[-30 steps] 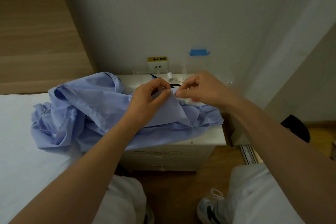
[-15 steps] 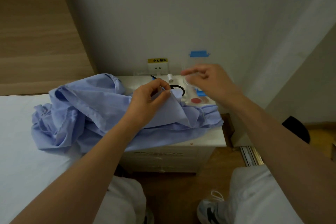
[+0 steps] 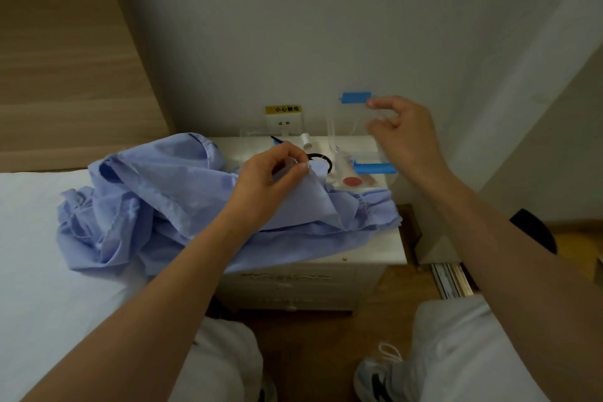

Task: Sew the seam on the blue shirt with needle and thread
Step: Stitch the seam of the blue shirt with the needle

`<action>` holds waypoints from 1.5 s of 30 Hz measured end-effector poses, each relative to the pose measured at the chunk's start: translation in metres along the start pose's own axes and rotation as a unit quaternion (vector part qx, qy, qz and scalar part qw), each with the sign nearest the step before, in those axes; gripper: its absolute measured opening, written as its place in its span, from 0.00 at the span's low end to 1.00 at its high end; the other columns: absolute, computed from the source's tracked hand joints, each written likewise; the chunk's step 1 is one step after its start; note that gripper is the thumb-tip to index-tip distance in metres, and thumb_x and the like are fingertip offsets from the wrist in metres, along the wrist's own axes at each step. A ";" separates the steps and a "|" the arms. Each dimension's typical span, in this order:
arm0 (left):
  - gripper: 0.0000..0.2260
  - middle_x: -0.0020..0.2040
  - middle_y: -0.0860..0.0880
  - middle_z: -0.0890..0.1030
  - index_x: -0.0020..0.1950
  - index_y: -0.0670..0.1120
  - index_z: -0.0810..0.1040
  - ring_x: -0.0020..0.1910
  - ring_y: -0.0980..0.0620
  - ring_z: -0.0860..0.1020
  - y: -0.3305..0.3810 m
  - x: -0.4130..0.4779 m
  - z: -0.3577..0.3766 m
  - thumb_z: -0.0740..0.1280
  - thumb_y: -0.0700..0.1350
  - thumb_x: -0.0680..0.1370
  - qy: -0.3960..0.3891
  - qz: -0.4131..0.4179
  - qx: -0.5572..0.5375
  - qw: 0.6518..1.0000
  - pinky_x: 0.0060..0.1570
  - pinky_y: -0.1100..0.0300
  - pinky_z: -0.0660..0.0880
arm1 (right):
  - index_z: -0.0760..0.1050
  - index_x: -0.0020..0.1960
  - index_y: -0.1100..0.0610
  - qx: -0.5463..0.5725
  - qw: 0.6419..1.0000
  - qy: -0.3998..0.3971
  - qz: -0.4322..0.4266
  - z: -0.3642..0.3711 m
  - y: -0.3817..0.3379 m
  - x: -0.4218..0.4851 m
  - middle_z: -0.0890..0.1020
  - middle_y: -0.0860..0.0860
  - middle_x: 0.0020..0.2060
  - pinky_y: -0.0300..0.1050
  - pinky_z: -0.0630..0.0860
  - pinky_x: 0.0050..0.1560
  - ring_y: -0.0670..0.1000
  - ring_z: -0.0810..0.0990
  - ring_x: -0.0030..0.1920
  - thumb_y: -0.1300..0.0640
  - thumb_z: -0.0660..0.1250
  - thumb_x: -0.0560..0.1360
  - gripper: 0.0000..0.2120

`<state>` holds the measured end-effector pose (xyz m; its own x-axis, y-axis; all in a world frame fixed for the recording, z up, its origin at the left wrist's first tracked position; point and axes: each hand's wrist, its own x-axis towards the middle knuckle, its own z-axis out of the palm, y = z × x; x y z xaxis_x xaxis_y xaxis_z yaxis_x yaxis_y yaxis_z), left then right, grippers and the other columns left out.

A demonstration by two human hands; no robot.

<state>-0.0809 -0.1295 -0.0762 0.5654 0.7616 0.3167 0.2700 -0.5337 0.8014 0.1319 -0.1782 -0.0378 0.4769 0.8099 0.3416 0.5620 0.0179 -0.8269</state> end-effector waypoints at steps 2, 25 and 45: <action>0.04 0.40 0.42 0.78 0.46 0.53 0.76 0.42 0.44 0.75 0.001 0.000 0.000 0.63 0.48 0.79 -0.002 0.001 -0.006 1.000 0.40 0.55 0.71 | 0.77 0.63 0.54 0.025 0.988 -0.153 0.018 0.003 -0.007 -0.009 0.74 0.38 0.25 0.33 0.76 0.36 0.39 0.70 0.23 0.59 0.67 0.77 0.14; 0.06 0.40 0.56 0.80 0.43 0.51 0.79 0.40 0.63 0.75 0.005 -0.001 0.000 0.66 0.43 0.79 0.030 -0.040 -0.009 0.999 0.40 0.72 0.69 | 0.81 0.51 0.55 0.075 0.978 -0.190 0.041 0.016 -0.009 -0.017 0.64 0.43 0.19 0.50 0.76 0.36 0.45 0.65 0.24 0.51 0.71 0.75 0.09; 0.04 0.40 0.52 0.81 0.47 0.45 0.81 0.38 0.62 0.77 0.013 -0.001 -0.001 0.67 0.41 0.79 0.035 -0.036 -0.038 0.998 0.40 0.71 0.71 | 0.74 0.48 0.50 0.064 0.968 -0.240 0.018 0.020 -0.007 -0.025 0.68 0.51 0.27 0.66 0.76 0.45 0.54 0.67 0.34 0.57 0.62 0.79 0.03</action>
<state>-0.0791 -0.1368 -0.0654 0.4910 0.8217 0.2893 0.2459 -0.4494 0.8588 0.1023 -0.1868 -0.0499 0.1077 0.9901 0.0900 0.4482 0.0325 -0.8933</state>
